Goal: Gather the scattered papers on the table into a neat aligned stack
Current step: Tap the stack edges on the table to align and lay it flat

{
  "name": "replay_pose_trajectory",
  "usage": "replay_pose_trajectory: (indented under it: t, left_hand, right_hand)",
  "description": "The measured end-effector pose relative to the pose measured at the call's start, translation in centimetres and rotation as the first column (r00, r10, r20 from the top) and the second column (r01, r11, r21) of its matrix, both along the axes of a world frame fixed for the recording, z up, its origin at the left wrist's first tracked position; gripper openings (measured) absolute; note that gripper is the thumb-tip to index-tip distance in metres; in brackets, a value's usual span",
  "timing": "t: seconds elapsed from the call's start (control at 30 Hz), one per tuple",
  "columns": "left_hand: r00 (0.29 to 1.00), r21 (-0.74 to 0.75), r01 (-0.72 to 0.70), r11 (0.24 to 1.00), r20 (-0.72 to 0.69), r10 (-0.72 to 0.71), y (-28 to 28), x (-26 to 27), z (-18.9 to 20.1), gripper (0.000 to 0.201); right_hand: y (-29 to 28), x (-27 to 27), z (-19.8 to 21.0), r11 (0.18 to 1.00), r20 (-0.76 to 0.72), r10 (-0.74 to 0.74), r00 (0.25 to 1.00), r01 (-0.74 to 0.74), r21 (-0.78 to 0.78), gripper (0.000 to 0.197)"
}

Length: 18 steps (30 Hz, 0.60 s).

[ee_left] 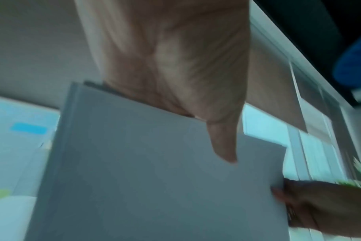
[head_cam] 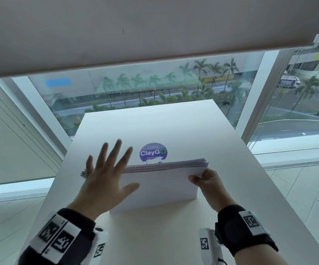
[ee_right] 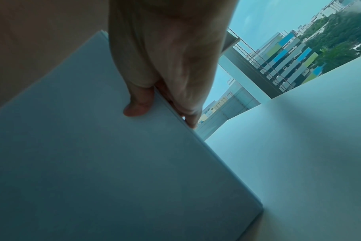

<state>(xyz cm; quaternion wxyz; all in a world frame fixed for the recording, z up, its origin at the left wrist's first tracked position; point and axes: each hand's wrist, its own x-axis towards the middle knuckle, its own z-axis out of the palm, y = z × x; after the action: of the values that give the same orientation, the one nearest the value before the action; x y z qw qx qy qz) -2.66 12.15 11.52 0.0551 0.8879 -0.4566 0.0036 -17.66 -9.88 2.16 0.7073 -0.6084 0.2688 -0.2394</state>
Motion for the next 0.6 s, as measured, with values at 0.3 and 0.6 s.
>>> replay_pose_trajectory:
  t: [0.3,0.6]
  left_hand:
    - [0.984,-0.094,-0.174,0.980,0.016,0.176,3.0,1.2,1.0,0.089]
    - [0.681,-0.414,-0.623,0.663,-0.705,0.199,5.7,4.9,-3.4,0.103]
  right_hand:
    - [0.1,-0.2,-0.5,1.000,0.032,-0.026,0.999,0.026,0.012,0.029]
    - [0.4,-0.3,-0.7,0.998,0.036,-0.057,0.998,0.057,0.003,0.034]
